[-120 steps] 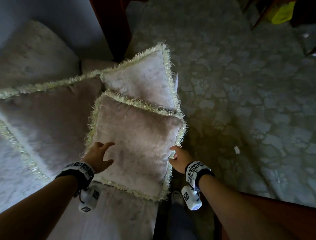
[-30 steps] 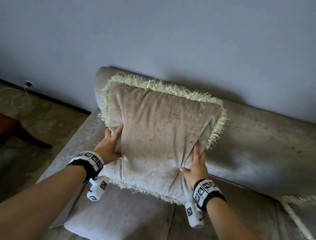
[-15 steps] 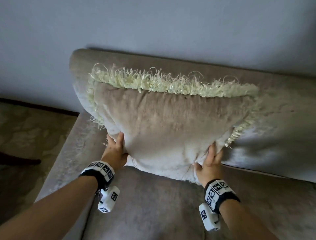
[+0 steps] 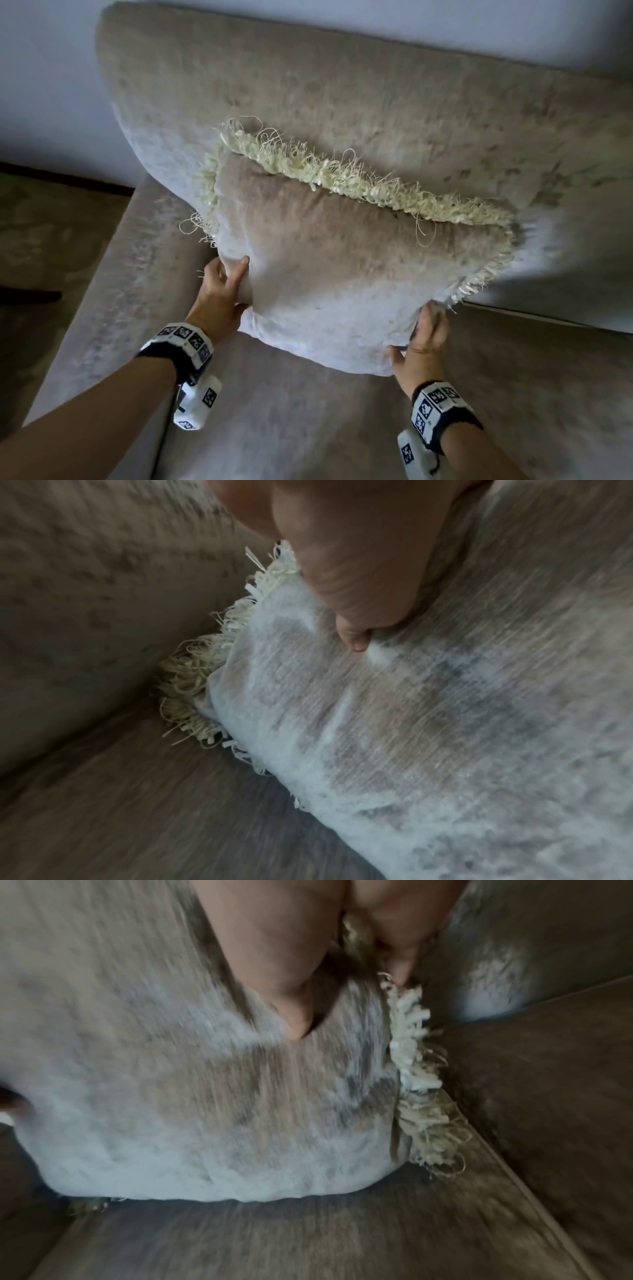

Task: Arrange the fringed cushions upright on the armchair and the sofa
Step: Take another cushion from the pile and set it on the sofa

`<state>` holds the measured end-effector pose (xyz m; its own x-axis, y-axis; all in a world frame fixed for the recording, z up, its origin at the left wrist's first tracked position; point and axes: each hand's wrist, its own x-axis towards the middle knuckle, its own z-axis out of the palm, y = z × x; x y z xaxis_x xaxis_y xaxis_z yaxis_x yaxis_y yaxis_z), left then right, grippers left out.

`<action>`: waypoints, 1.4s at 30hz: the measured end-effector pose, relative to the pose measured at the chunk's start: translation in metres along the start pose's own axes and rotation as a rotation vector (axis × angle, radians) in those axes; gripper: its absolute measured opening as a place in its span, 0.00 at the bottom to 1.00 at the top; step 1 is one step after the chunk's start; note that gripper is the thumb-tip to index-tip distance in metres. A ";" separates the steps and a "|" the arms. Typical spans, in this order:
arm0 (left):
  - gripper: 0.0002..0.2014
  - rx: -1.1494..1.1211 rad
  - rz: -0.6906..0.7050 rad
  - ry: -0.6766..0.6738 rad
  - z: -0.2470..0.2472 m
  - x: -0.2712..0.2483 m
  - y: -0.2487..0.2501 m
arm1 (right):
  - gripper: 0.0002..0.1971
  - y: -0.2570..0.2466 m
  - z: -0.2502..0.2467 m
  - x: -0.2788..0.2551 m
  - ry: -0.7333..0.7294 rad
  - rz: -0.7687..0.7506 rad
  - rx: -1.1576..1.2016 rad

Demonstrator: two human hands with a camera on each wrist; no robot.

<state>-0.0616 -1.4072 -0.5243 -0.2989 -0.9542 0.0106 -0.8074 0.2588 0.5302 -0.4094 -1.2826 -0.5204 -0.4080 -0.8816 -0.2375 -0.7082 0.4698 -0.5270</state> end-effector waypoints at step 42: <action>0.48 0.189 -0.040 -0.017 -0.055 -0.011 0.050 | 0.51 -0.023 -0.144 0.018 0.114 -0.301 -0.214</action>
<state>-0.0709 -1.3925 -0.4510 -0.2720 -0.9620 -0.0225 -0.8993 0.2458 0.3616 -0.4836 -1.3029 -0.3957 -0.2163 -0.9763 0.0005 -0.9055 0.2004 -0.3740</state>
